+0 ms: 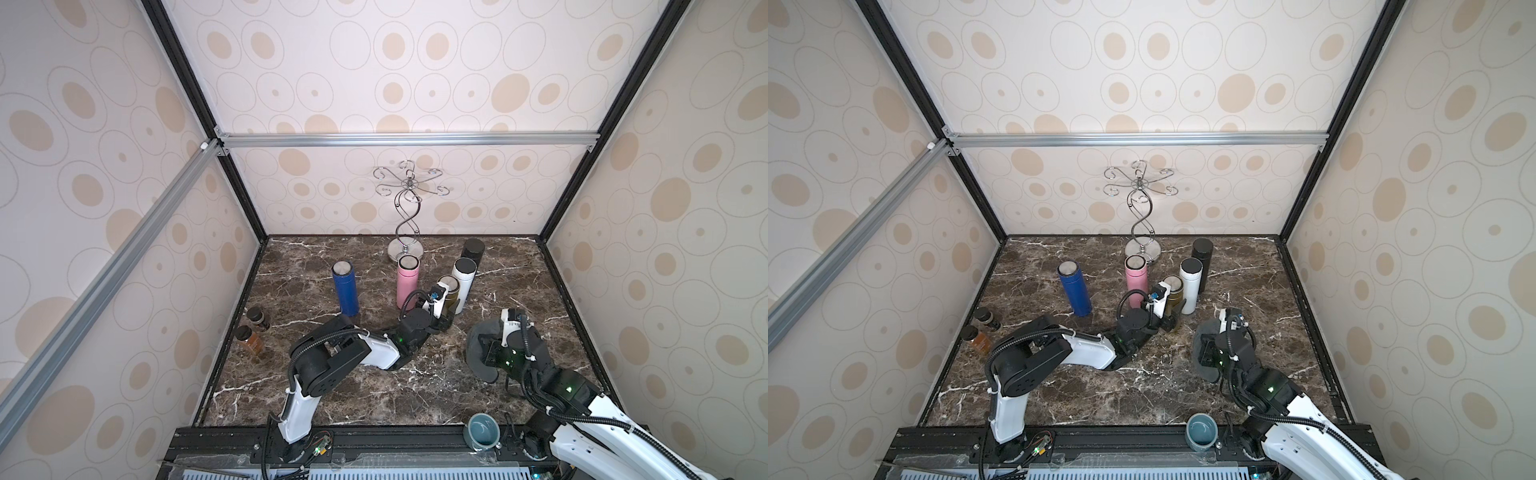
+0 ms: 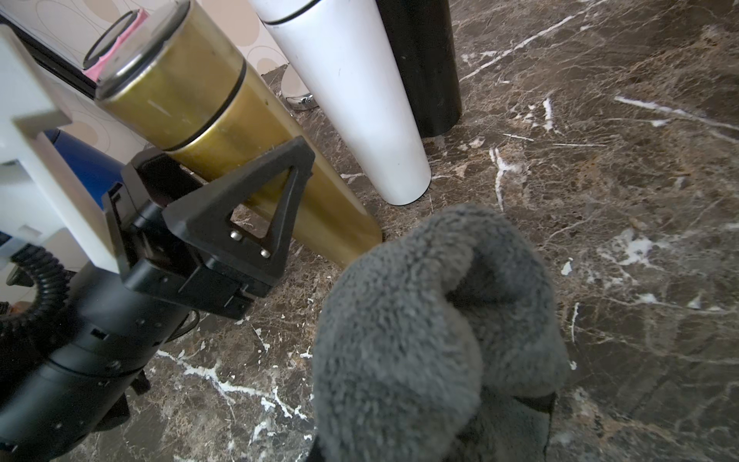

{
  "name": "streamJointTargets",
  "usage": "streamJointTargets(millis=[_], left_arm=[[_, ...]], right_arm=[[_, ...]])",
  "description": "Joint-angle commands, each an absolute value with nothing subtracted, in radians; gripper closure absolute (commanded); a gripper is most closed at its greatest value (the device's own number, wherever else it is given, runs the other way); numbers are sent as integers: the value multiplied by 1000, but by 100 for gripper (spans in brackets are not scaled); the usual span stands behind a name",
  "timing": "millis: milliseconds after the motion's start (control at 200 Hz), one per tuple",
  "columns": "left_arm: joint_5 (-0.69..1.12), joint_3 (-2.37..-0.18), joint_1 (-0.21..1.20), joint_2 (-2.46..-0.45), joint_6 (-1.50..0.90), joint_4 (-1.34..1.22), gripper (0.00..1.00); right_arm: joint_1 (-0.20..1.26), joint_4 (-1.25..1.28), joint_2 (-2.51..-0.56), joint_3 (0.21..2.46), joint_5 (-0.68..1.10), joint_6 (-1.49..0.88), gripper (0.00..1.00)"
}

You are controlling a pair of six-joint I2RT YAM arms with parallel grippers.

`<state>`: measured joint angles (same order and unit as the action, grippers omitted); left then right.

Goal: Wipe the surface of the thermos
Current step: Place the thermos at the center of the board.

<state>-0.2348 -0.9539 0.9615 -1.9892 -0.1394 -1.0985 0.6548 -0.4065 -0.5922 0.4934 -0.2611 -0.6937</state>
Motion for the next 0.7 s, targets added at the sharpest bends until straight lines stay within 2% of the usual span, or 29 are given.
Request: streamJointTargets(millis=[0, 55, 135, 205, 270, 295, 345, 695], left_arm=[[-257, -967, 971, -1989, -115, -1192, 32], [-264, -965, 972, -1988, -113, -1193, 22], [-264, -964, 973, -1986, -109, -1192, 19], [-264, -960, 973, -1984, -107, -1192, 11], [-269, -955, 973, -1982, -106, -1194, 10], [-271, -952, 974, -1981, -105, -1197, 4], [-276, -945, 975, -1978, -105, -1205, 1], [-308, -883, 979, -1916, -87, -1212, 0]], right_arm=[[650, -399, -583, 490, -261, -690, 100], [650, -397, -585, 490, -257, -690, 100], [649, -396, -585, 490, -254, -691, 100], [649, -395, -583, 491, -253, -692, 100], [649, -396, -583, 492, -253, -692, 100], [649, -397, -582, 492, -253, -691, 100], [650, -396, -581, 491, -251, -692, 100], [650, -404, -582, 513, -246, -676, 100]])
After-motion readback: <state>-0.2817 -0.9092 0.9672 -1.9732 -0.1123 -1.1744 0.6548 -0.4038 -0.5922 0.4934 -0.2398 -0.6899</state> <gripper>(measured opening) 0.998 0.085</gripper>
